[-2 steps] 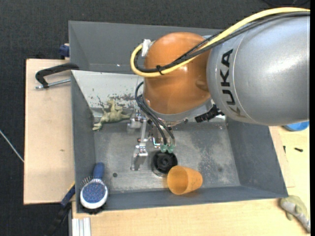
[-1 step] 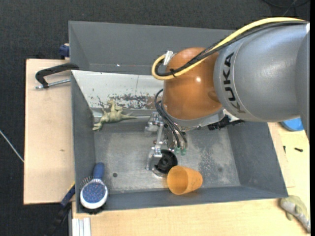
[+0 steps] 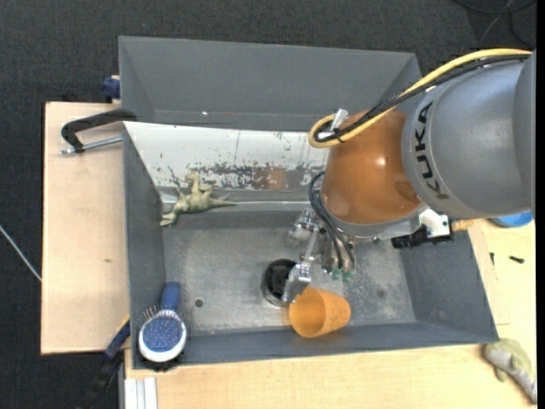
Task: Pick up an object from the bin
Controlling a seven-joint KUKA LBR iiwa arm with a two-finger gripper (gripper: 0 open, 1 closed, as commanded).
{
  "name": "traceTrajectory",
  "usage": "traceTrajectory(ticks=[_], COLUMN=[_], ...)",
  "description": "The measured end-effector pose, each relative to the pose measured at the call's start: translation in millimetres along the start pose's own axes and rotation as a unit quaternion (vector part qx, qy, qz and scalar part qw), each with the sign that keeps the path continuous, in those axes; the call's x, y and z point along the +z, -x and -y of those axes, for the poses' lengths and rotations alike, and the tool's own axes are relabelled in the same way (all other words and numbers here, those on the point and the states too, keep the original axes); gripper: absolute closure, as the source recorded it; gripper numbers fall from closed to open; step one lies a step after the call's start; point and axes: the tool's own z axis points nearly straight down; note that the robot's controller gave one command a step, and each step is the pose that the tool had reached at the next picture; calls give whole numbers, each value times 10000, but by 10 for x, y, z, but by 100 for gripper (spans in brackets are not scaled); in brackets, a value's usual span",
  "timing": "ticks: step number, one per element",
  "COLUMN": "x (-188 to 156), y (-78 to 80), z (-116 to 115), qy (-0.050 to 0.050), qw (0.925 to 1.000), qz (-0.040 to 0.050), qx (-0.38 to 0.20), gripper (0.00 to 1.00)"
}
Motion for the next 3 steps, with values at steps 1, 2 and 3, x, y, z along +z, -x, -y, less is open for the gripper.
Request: traceTrajectory(ticks=[1,2,3], x=[578,606,590], y=[-107,107,123], z=[217,-334,-328], qy=[14,24,37], qw=[9970,9935,9937], qz=[21,71,99], qx=[-780,-1132,-1116], gripper=[0,0,100])
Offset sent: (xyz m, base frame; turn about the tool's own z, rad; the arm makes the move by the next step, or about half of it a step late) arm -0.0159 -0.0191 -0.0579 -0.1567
